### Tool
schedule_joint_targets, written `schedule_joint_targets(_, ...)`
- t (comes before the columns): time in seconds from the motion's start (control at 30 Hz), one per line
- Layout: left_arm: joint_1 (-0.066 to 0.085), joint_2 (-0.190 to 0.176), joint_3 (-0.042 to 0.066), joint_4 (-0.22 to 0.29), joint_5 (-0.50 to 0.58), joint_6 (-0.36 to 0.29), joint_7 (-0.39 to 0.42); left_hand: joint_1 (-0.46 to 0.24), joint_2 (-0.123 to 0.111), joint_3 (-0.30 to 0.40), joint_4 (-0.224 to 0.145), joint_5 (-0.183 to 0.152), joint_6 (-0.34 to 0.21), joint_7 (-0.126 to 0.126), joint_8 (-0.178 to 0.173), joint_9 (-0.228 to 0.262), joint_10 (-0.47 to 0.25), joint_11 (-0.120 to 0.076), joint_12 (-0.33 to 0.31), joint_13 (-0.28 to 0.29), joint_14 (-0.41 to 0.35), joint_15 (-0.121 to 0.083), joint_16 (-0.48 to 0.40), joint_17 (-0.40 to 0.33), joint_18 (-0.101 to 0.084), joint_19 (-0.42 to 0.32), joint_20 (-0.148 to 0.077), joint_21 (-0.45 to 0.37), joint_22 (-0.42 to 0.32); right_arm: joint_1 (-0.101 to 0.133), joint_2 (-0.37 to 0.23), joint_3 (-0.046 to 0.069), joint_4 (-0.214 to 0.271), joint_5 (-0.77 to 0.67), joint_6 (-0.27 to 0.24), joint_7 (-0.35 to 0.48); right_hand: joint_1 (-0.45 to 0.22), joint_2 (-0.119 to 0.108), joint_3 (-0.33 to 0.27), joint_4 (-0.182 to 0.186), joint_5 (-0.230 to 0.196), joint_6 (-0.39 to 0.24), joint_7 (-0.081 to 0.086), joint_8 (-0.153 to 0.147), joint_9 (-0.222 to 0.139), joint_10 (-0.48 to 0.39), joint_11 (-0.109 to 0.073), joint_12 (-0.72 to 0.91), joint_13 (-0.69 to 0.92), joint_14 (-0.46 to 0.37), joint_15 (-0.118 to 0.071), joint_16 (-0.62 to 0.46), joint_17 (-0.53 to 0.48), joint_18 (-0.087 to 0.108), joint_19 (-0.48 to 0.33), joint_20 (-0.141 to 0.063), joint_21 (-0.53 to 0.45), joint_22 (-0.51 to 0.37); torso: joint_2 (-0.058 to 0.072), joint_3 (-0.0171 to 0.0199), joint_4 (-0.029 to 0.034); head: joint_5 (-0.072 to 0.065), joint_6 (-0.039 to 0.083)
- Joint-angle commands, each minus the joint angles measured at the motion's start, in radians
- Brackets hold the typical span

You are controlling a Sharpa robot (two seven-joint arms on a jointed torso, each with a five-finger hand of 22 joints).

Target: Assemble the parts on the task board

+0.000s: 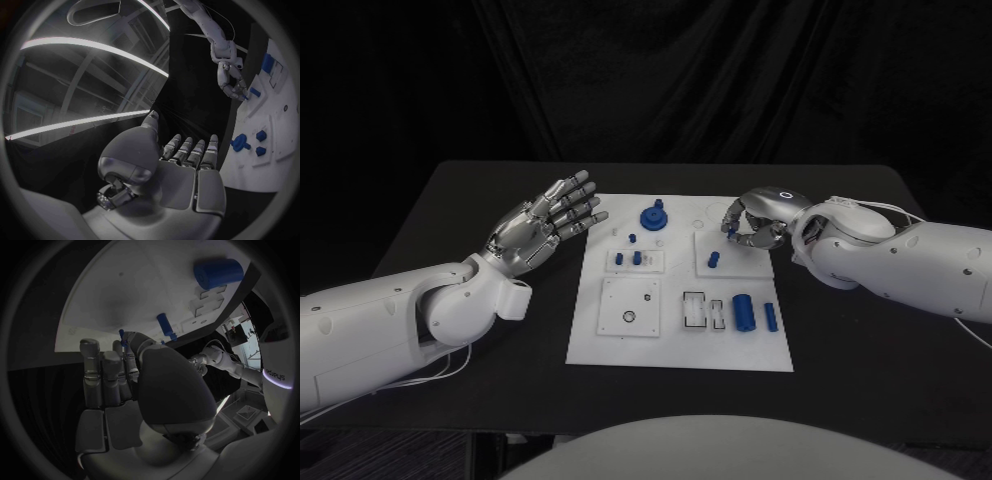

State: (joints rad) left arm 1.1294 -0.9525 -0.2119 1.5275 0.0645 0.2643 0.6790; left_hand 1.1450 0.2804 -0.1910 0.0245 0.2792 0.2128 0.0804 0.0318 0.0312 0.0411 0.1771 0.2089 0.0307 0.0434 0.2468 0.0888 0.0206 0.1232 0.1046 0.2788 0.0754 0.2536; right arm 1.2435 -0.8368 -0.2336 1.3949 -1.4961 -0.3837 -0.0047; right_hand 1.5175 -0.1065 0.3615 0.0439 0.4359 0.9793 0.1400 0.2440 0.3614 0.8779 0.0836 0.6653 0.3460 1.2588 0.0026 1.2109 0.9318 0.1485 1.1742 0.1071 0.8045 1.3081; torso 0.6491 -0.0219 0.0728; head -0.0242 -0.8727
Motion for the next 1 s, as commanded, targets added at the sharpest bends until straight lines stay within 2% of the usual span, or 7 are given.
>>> schedule_joint_targets(0.03, -0.002, 0.001, 0.001, 0.0, 0.002, 0.017, 0.07, 0.0, 0.01, 0.002, -0.003, 0.004, -0.001, 0.008, 0.001, 0.001, -0.003, 0.002, 0.004, 0.001, -0.002, 0.007, 0.005, 0.001, -0.018, 0.0, 0.009, -0.006, -0.001, 0.013, -0.009, 0.002, 0.019, 0.002, -0.035, 0.001, 0.001, -0.006, 0.0, -0.005, 0.003, 0.007, 0.0, 0.006, 0.002, 0.022, -0.01, -0.005, 0.0, 0.005, -0.002, -0.001, -0.003, 0.005, 0.008, -0.002, 0.003, 0.062, 0.0, -0.0003, -0.0003, 0.003, 0.0)
schedule_joint_targets(0.27, -0.002, 0.0, 0.001, 0.0, 0.002, 0.017, 0.065, 0.001, 0.01, 0.005, -0.006, 0.008, 0.001, 0.009, 0.002, 0.002, -0.003, 0.002, 0.005, 0.001, -0.002, 0.008, 0.006, 0.001, -0.018, 0.0, 0.009, -0.006, -0.002, 0.039, -0.035, 0.002, 0.08, 0.002, -0.034, -0.009, -0.001, -0.007, -0.001, -0.005, -0.002, 0.007, -0.001, 0.007, 0.003, 0.025, -0.011, -0.01, -0.004, 0.005, -0.003, -0.003, -0.006, 0.005, 0.008, -0.002, 0.002, 0.061, 0.0, -0.0006, -0.0001, 0.007, 0.0)
schedule_joint_targets(0.5, -0.002, 0.002, 0.001, -0.003, 0.002, 0.015, 0.065, 0.0, 0.01, 0.008, -0.008, 0.01, 0.005, 0.011, 0.003, 0.002, -0.003, 0.003, 0.008, 0.002, -0.002, 0.008, 0.006, 0.001, -0.019, 0.0, 0.009, -0.006, -0.003, 0.049, -0.058, 0.002, 0.196, -0.018, -0.03, -0.022, -0.003, -0.008, -0.002, -0.004, -0.006, 0.005, -0.001, 0.006, 0.004, 0.027, -0.011, -0.014, -0.006, 0.008, -0.003, 0.0, -0.001, 0.004, 0.01, -0.002, 0.005, 0.061, 0.0, -0.0006, 0.0004, 0.011, 0.0)
schedule_joint_targets(0.6, -0.002, 0.004, 0.001, -0.005, 0.002, 0.013, 0.065, -0.006, 0.009, 0.007, -0.006, 0.009, 0.005, 0.013, 0.003, 0.002, -0.003, 0.004, 0.008, 0.001, -0.004, 0.007, 0.005, 0.0, -0.019, 0.001, 0.008, -0.006, -0.003, 0.049, -0.055, 0.0, 0.25, -0.036, -0.018, -0.03, -0.003, -0.008, -0.002, -0.004, -0.006, 0.005, -0.001, 0.006, 0.004, 0.028, -0.011, -0.015, -0.007, 0.01, -0.003, 0.001, 0.001, 0.004, 0.012, -0.002, 0.008, 0.062, 0.0, -0.0009, 0.0002, 0.018, 0.0)
schedule_joint_targets(0.8, -0.002, 0.005, 0.001, -0.004, 0.002, 0.011, 0.064, -0.006, 0.009, 0.007, -0.006, 0.009, 0.005, 0.013, 0.003, 0.002, -0.003, 0.004, 0.008, 0.001, -0.004, 0.007, 0.005, 0.0, -0.019, 0.001, 0.008, -0.006, -0.003, 0.036, -0.017, -0.003, 0.307, -0.065, 0.001, -0.036, -0.005, -0.008, -0.003, -0.002, -0.012, 0.003, -0.001, 0.005, 0.005, 0.03, -0.011, -0.019, -0.01, 0.012, -0.003, 0.003, 0.002, 0.003, 0.014, -0.002, 0.01, 0.063, 0.001, -0.0018, -0.0003, 0.021, 0.0)
schedule_joint_targets(0.93, -0.002, 0.007, 0.001, -0.003, 0.002, 0.011, 0.063, -0.018, 0.01, 0.007, 0.0, 0.008, 0.008, 0.016, 0.004, 0.003, -0.003, 0.006, 0.011, 0.002, -0.005, 0.004, 0.005, 0.0, -0.019, 0.001, 0.006, -0.006, -0.004, 0.017, 0.028, -0.004, 0.303, -0.081, 0.013, -0.034, -0.004, -0.007, -0.002, -0.003, -0.017, 0.003, -0.002, 0.005, 0.007, 0.034, -0.012, -0.023, -0.012, 0.027, -0.004, 0.017, 0.023, 0.0, 0.025, -0.003, 0.028, 0.067, 0.001, -0.0011, 0.0005, 0.027, 0.0)
schedule_joint_targets(1.0, -0.002, 0.008, 0.001, -0.002, 0.002, 0.012, 0.063, -0.044, 0.01, -0.002, 0.02, 0.006, 0.01, 0.021, 0.004, 0.003, -0.003, 0.008, 0.014, 0.002, -0.006, 0.004, 0.007, 0.0, -0.018, 0.001, 0.005, -0.007, -0.007, 0.004, 0.054, -0.004, 0.289, -0.093, 0.018, -0.033, -0.006, -0.006, -0.003, -0.002, -0.02, 0.003, -0.003, 0.005, 0.01, 0.04, -0.014, -0.029, -0.016, 0.07, -0.005, 0.062, 0.087, -0.012, 0.067, -0.004, 0.095, 0.085, 0.0, -0.0005, -0.0002, 0.034, 0.0)
